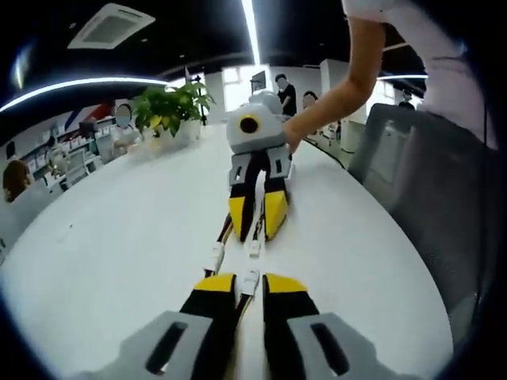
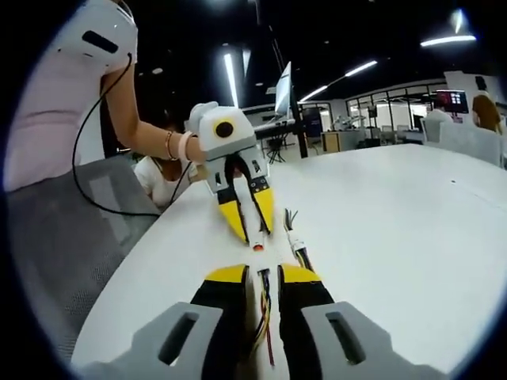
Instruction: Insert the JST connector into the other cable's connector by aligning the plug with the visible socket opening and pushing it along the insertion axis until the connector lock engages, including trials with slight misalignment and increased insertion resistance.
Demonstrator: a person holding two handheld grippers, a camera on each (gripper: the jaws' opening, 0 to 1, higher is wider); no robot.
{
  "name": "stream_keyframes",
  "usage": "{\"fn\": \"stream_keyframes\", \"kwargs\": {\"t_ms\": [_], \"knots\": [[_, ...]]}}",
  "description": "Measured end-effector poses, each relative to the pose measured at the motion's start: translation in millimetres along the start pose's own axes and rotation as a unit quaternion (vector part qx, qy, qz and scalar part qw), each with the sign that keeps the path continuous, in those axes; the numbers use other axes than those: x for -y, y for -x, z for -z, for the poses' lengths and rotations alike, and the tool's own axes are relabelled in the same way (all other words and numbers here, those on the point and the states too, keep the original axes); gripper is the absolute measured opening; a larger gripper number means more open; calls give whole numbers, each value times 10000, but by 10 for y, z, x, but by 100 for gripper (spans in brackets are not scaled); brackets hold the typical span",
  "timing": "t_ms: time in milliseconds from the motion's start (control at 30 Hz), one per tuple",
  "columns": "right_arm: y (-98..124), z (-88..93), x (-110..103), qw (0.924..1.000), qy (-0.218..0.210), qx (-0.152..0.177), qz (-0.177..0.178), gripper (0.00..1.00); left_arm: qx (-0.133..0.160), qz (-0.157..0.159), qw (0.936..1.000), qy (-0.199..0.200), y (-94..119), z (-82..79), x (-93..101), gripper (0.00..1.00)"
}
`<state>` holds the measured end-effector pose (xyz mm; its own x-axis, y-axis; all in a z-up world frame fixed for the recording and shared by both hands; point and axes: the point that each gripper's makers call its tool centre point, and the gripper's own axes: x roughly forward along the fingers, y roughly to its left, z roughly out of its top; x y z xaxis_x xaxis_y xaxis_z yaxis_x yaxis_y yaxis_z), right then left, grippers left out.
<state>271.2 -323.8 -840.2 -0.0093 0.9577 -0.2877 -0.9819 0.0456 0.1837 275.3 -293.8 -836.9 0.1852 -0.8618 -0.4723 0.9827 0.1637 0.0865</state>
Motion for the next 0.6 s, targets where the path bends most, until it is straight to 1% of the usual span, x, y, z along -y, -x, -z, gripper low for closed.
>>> {"fn": "stream_keyframes", "kwargs": {"t_ms": [33,167,233,300,467,600], "knots": [[-6,-10,8,10000,-27,14,4,11,0,-14,10000,13,4,10,-4,4],[-35,-16,-19,9999,88,-32,-52,10,-49,-53,10000,19,4,48,-7,4],[-49,-6,-7,9997,235,-97,-34,7,-16,-67,10000,59,-3,39,1,4],[-50,-6,4,9997,246,-82,-28,5,-6,-124,9999,47,-5,25,1,4],[-48,-3,6,9994,319,-106,-10,4,48,-172,9998,92,-4,20,-2,4],[-47,-8,10,9996,277,-68,9,4,56,-182,9998,107,9,32,-4,4]]}}
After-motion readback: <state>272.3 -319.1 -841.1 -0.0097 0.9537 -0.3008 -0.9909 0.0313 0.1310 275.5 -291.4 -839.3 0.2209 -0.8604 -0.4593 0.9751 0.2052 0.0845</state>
